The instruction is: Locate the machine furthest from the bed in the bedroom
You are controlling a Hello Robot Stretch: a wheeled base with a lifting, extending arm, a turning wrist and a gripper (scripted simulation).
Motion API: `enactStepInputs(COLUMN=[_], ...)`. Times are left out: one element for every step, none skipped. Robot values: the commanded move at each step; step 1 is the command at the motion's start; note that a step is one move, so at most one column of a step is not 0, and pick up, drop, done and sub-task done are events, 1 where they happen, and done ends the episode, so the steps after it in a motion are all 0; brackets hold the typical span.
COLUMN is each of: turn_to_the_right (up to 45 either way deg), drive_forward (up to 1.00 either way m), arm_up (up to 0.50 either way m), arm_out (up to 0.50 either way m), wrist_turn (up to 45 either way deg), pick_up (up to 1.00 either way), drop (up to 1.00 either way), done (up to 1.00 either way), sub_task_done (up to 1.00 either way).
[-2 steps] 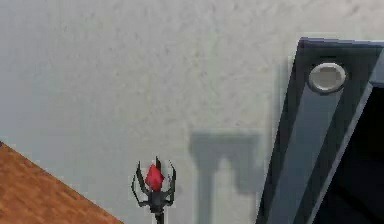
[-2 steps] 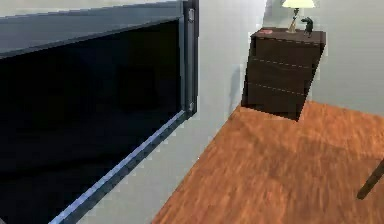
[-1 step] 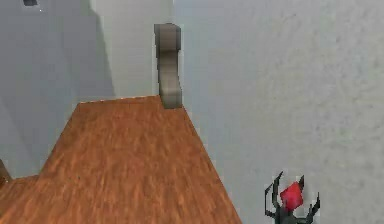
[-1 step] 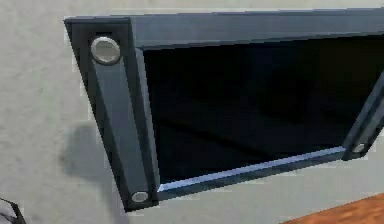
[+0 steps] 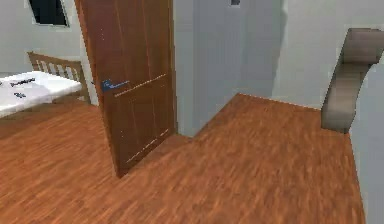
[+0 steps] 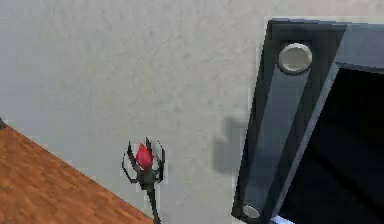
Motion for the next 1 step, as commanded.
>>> enactStepInputs(turn_to_the_right=[-39.0], drive_forward=[0.00], arm_up=[0.00], arm_out=[0.00], wrist_turn=[0.0], pick_up=[0.00], drop=[0.00], done=[0.00], sub_task_done=[0.00])
